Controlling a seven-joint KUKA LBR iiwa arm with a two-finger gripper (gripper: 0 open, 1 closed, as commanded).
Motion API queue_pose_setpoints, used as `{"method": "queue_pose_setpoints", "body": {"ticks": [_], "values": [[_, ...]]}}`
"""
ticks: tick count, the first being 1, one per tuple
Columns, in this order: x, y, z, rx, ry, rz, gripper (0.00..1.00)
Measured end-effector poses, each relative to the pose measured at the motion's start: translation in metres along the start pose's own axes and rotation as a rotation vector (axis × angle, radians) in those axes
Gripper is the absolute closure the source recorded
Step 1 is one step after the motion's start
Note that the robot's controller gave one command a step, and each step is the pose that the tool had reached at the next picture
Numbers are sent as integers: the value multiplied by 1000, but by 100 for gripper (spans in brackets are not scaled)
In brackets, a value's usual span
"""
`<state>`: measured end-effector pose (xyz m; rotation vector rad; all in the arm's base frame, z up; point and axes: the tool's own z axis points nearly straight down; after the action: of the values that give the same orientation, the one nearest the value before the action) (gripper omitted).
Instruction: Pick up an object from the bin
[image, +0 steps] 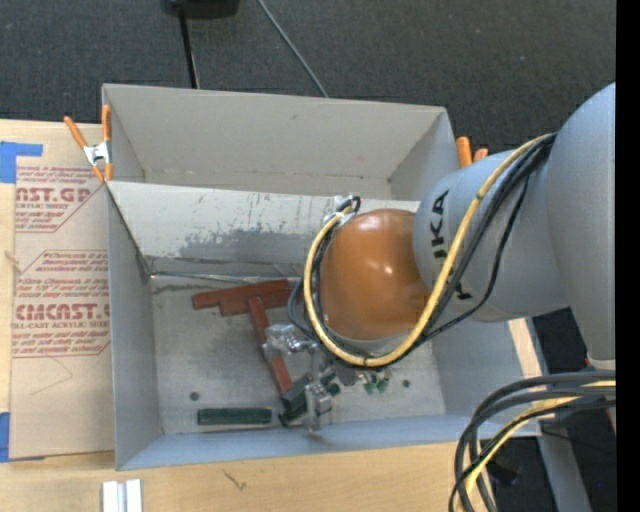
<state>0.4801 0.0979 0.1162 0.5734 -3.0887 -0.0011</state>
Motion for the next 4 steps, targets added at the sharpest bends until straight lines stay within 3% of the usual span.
{"method": "queue_pose_setpoints", "body": {"ticks": [1, 2, 4], "values": [[5, -37, 45, 0, -18, 29, 0], [-51, 10, 46, -2, -3, -290, 100], [-50, 10, 44, -2, -1, -289, 100]]}}
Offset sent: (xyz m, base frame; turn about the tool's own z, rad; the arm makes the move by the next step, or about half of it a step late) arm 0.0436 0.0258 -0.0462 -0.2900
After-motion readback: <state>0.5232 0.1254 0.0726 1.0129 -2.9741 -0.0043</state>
